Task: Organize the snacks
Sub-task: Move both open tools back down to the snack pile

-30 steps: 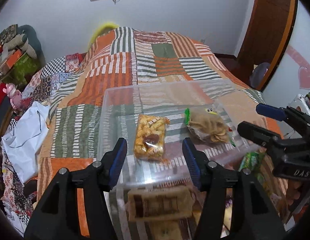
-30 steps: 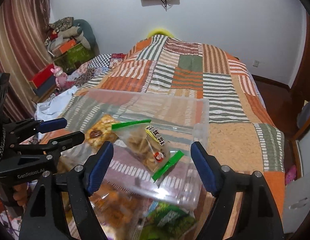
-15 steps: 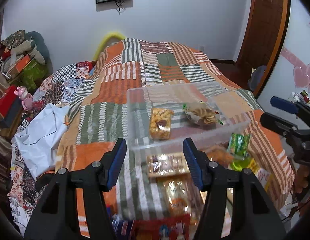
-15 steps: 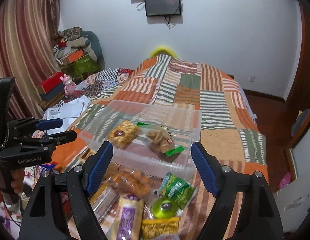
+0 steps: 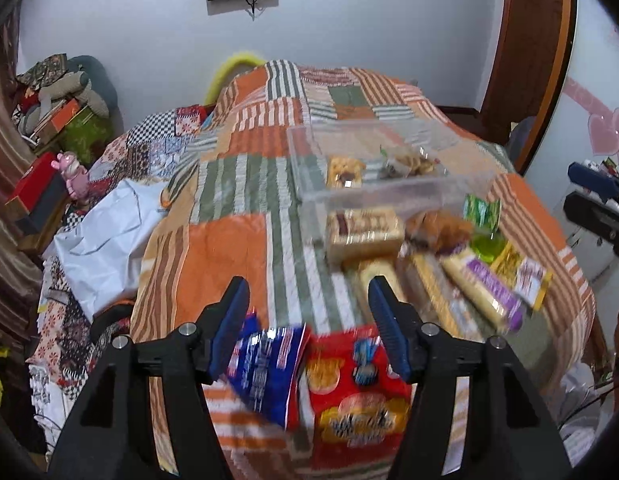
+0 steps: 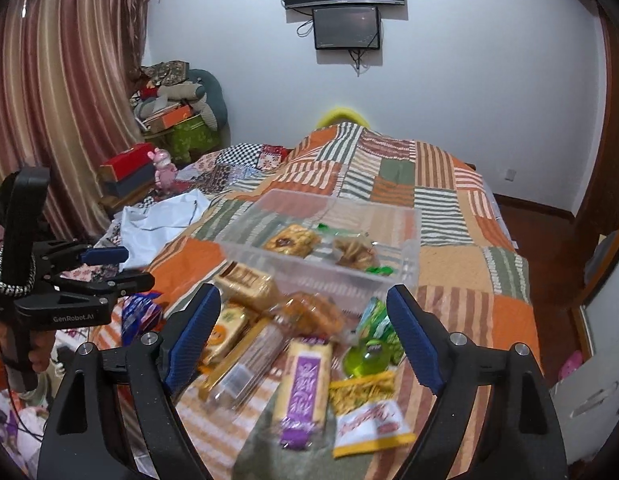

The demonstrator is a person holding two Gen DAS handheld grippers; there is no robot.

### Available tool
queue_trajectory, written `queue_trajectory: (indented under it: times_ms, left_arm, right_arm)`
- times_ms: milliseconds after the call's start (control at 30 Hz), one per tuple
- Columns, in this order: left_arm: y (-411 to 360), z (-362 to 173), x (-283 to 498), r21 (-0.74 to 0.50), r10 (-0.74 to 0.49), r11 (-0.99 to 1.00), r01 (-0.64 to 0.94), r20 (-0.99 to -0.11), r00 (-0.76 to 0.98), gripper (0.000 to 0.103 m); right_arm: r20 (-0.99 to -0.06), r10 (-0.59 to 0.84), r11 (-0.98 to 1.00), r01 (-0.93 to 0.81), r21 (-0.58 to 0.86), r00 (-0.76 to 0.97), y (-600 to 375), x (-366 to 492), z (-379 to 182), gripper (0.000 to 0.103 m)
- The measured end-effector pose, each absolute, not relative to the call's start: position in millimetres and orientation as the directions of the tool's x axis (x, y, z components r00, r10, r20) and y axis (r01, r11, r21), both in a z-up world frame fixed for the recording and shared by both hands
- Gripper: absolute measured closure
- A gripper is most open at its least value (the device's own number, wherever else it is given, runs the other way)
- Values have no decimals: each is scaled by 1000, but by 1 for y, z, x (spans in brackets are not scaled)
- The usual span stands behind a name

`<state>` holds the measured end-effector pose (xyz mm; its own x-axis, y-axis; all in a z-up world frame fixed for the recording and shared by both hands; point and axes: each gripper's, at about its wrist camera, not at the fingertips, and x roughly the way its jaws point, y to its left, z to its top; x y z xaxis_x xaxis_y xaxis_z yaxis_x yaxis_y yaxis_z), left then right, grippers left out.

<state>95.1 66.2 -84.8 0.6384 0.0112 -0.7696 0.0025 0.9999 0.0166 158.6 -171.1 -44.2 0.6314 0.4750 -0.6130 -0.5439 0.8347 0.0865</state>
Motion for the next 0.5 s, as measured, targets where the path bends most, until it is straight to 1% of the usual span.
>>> queue_trajectory:
  times_ms: [233,333,400,500]
  left_arm:
    - [64,-104,73,-9,-21,1000,24,-802,596,41]
    - [61,-106,64,-13,-29,999,31,-795,605,41]
    - [58,-109,58,-16,-35,999,37,-792,609,37]
    - [53,-113,54,-8,-30,999,39,-788,615,35]
  right_arm:
    - [-632,456,834,-548,59,626,-165,141,-62,20]
    - [-644,443,835,-548,43,624,-165,137,-70,20]
    - [-653,439,835,-548,45,617,-165,135,-76,20]
    - [-670,432,838,-544,51,603,-166,135,-85,20]
